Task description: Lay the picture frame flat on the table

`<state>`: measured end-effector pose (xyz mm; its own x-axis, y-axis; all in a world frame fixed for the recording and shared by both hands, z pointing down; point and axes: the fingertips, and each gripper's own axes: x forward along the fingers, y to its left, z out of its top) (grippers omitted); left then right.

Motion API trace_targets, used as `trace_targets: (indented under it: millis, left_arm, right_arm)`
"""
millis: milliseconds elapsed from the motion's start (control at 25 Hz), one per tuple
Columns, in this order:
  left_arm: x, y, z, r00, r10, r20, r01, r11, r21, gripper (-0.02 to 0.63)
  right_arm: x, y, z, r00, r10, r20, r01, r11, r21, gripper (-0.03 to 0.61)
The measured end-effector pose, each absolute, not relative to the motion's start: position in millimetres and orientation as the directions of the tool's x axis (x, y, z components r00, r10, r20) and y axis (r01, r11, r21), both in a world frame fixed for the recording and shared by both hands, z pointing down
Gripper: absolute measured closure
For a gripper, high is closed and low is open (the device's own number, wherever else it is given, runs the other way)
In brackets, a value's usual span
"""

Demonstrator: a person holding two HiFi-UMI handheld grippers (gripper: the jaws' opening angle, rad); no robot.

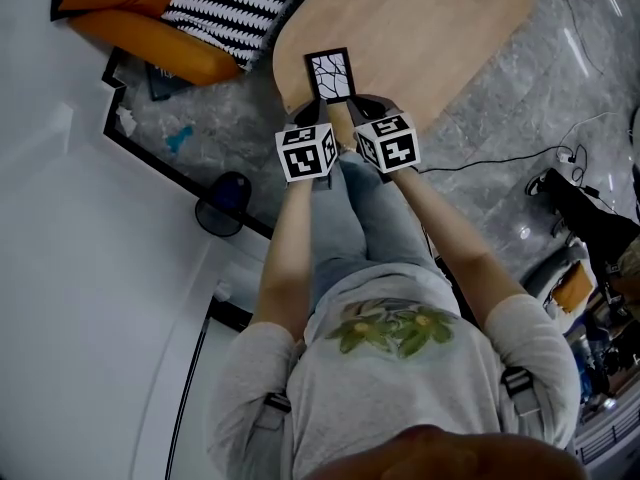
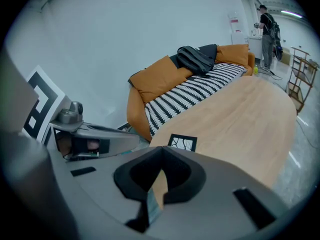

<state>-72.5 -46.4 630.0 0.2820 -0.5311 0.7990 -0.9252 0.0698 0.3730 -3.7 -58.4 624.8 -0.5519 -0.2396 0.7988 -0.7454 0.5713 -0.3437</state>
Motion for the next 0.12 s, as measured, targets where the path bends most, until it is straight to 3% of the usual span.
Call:
trace_targets:
  millis: [120]
  left_arm:
    - [-73.2,-46.5,634.8,0.288,-0.526,0.800,-0.923,0.070,0.378,0.598]
  right_arm:
    - [-5.9,-59.8,628.6,-0.550,-0.241,0.800,-0.746,0.572,-0.341,0.572]
